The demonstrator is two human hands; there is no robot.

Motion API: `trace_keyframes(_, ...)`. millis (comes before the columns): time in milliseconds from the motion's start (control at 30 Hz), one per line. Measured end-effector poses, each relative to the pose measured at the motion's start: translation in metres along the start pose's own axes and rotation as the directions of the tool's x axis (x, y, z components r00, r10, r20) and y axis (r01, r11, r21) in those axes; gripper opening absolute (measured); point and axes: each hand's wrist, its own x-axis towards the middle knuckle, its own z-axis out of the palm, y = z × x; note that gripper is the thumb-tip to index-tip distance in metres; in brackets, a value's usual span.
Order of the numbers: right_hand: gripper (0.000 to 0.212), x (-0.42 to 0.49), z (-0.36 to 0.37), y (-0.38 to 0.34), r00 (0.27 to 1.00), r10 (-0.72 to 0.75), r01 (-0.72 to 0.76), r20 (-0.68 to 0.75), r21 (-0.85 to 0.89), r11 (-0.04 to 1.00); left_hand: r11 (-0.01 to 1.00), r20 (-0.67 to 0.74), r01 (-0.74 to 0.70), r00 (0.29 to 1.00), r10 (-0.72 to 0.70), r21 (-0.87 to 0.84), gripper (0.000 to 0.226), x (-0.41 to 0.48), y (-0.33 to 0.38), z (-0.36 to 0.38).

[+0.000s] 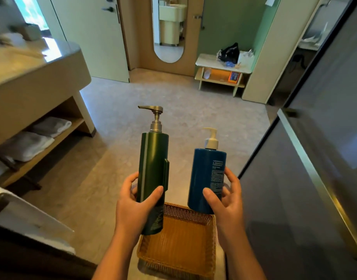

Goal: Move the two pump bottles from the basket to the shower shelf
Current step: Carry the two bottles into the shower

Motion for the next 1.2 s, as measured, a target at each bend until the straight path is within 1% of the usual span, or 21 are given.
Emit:
trace_keyframes(133,0.061,-0.013,-0.012,-0.016,0.999,-0.035,0.035,0.01,0.006,0.999,0.998,0.03,-0.045,0.999,0.046,-0.032,0.052,-0.016,0.028,0.006)
trace_keyframes(333,0.065,-0.023,-0.03,-0.042,0.997,-0.078,0.078,0.005,-0.006,0.997,0.997,0.017,-0.062,0.998,0.062,-0.051,0.052,-0.032,0.057,0.017)
trace_keyframes(400,0.07,-0.025,-0.037,-0.051,0.996,-0.092,0.092,0.02,0.016,0.996,0.995,0.025,-0.098,0.995,0.099,-0.032,0.054,-0.039,0.064,0.021)
trace_keyframes(567,0.065,-0.03,-0.054,-0.076,0.988,-0.13,0.119,0.079,0.127,0.985,0.989,0.018,-0.144,0.989,0.145,-0.013,0.051,-0.059,0.084,0.033)
trace_keyframes(833,0.069,-0.038,-0.075,-0.105,0.97,-0.204,0.185,0.129,0.14,0.973,0.984,-0.011,-0.179,0.984,0.179,-0.008,0.06,-0.082,0.108,0.053)
trace_keyframes(900,0.069,-0.039,-0.076,-0.109,0.965,-0.228,0.21,0.129,0.137,0.968,0.985,-0.011,-0.171,0.985,0.171,-0.028,0.056,-0.083,0.111,0.054)
trace_keyframes(1000,0.065,-0.04,-0.076,-0.113,0.958,-0.261,0.247,0.12,0.119,0.962,0.986,0.005,-0.15,0.989,0.151,-0.07,0.058,-0.08,0.113,0.054)
trace_keyframes(1100,0.069,-0.039,-0.076,-0.113,0.952,-0.288,0.28,0.101,0.086,0.956,0.983,0.033,-0.147,0.988,0.152,-0.113,0.057,-0.072,0.112,0.052)
trace_keyframes(1200,0.071,-0.039,-0.072,-0.113,0.959,-0.277,0.274,0.063,0.058,0.96,0.979,0.086,-0.156,0.982,0.167,-0.131,0.055,-0.062,0.111,0.048)
